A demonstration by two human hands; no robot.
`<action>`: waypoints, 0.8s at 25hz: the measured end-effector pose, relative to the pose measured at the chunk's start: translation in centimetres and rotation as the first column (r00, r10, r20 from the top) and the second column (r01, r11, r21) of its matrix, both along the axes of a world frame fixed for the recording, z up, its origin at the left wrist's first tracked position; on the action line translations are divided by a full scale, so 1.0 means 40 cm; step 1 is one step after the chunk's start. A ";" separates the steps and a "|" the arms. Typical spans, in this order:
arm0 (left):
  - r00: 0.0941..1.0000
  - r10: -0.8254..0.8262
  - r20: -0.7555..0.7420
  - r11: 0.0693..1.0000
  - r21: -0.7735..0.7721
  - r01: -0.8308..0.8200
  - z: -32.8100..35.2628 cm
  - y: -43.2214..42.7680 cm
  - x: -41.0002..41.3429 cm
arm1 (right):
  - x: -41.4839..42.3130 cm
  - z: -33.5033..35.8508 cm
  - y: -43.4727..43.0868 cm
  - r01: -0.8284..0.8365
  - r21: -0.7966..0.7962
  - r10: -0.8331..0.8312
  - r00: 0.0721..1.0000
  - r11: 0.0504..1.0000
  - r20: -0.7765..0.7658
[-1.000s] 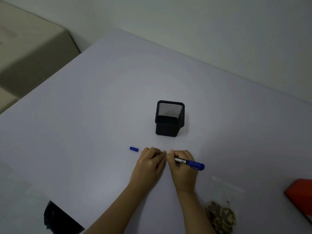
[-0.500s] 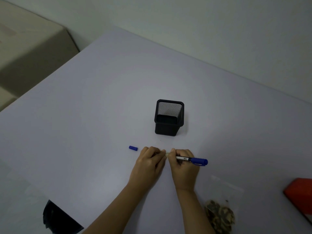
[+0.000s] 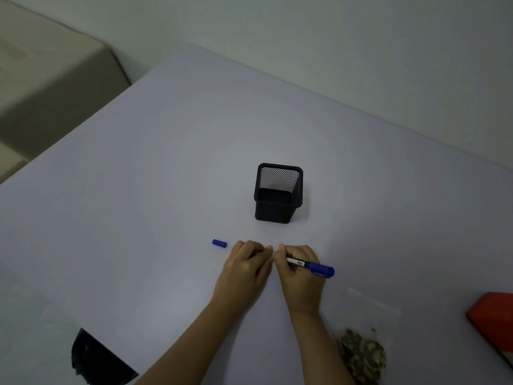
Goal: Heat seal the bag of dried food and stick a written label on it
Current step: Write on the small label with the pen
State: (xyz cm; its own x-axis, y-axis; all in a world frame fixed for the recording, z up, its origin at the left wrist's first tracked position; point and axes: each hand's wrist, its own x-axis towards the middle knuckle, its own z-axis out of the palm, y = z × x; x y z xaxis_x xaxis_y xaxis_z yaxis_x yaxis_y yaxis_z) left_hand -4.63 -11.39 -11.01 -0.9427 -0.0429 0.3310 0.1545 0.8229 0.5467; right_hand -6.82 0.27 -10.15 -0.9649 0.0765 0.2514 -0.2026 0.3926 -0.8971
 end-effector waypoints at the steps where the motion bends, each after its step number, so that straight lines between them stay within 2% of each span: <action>1: 1.000 0.002 -0.002 1.000 0.004 -0.002 0.000 0.000 0.000 | -0.001 0.001 -0.002 0.010 -0.001 -0.010 1.000 1.000 -0.004; 12: 1.000 -0.002 0.010 1.000 0.009 0.001 -0.002 -0.001 -0.003 | -0.002 0.000 -0.002 -0.002 0.042 0.005 0.998 0.999 -0.066; 17: 0.999 0.006 0.034 1.000 0.004 -0.006 0.008 0.001 -0.001 | -0.017 0.014 0.000 0.249 -0.043 -0.249 0.969 0.968 0.004; 20: 0.999 0.007 0.047 1.000 -0.005 -0.007 0.010 0.002 0.001 | -0.021 0.054 -0.001 0.373 -0.188 -0.342 0.923 0.909 0.179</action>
